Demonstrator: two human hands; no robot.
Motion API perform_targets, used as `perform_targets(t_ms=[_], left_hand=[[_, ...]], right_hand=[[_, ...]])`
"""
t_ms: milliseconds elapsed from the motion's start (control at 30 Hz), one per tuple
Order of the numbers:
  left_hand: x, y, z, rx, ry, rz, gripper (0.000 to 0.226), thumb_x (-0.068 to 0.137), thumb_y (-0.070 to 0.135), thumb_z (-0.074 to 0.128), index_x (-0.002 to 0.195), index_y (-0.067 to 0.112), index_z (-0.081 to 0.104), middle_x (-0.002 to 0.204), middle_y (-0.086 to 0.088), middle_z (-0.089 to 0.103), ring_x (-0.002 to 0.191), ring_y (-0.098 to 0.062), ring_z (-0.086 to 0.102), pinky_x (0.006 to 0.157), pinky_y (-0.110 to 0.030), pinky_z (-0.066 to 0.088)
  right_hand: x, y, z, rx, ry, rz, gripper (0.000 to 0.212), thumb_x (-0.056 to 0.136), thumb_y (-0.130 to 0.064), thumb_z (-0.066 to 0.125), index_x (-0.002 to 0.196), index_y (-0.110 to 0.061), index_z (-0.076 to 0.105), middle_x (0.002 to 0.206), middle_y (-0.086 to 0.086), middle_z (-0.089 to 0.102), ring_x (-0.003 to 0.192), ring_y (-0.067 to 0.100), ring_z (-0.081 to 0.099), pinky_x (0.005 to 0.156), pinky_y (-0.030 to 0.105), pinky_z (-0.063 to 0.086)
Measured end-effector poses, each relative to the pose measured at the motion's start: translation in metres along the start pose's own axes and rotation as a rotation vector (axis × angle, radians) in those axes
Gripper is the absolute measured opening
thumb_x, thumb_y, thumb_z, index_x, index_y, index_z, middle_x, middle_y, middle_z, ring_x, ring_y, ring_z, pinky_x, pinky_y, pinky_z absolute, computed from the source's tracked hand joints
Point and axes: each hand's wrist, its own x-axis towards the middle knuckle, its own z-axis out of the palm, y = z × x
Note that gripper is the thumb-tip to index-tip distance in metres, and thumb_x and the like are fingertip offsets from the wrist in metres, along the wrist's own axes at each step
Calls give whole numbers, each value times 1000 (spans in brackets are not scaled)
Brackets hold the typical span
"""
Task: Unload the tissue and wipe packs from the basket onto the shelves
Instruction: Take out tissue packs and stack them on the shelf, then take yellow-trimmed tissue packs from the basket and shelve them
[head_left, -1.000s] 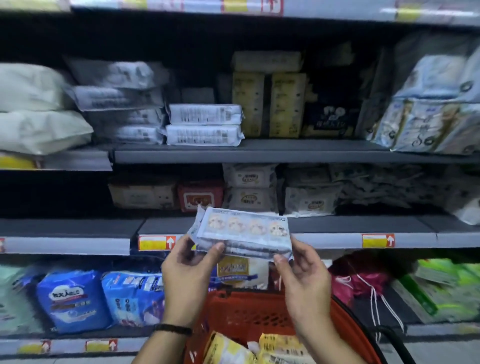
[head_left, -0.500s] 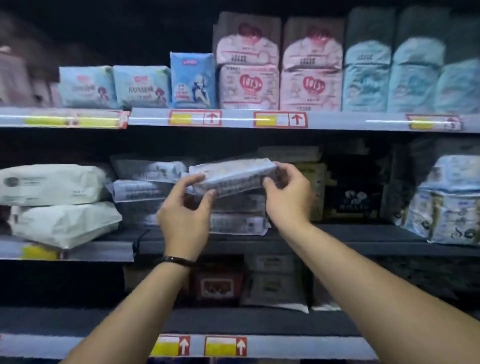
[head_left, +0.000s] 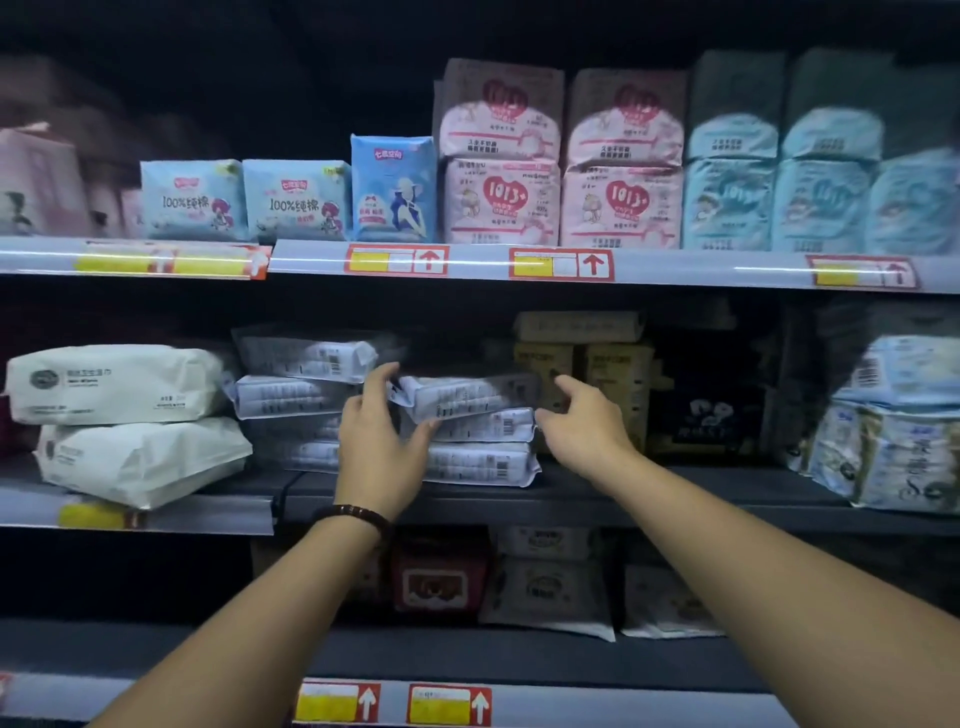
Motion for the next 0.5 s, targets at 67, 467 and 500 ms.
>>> perform_targets(t_ms=[67, 467, 500], left_hand=[[-12, 7, -7, -16, 6, 2, 74, 93, 17, 77, 152, 34, 34, 126, -7, 49, 93, -7, 51, 89, -34, 44], [-227, -4, 24, 260, -1026, 28, 19, 91, 49, 70, 103, 35, 66, 89, 12, 74, 82, -2, 68, 74, -23, 51], [-245, -5, 31, 287, -1160, 32, 23, 93, 49, 69, 110, 34, 68, 98, 11, 75, 90, -7, 70, 76, -22, 49]], right_hand=[[-15, 2, -10, -46, -6, -9, 59, 104, -29, 62, 160, -25, 43, 130, 4, 65, 57, 3, 58, 44, 15, 41], [-217, 132, -23, -89, -394, -12, 18, 96, -33, 71, 79, -30, 73, 78, -11, 74, 76, 0, 66, 66, 13, 45], [-236, 156, -19, -120, -455, 3, 17, 95, -31, 72, 79, -30, 73, 76, -12, 73, 75, -1, 65, 68, 16, 47]])
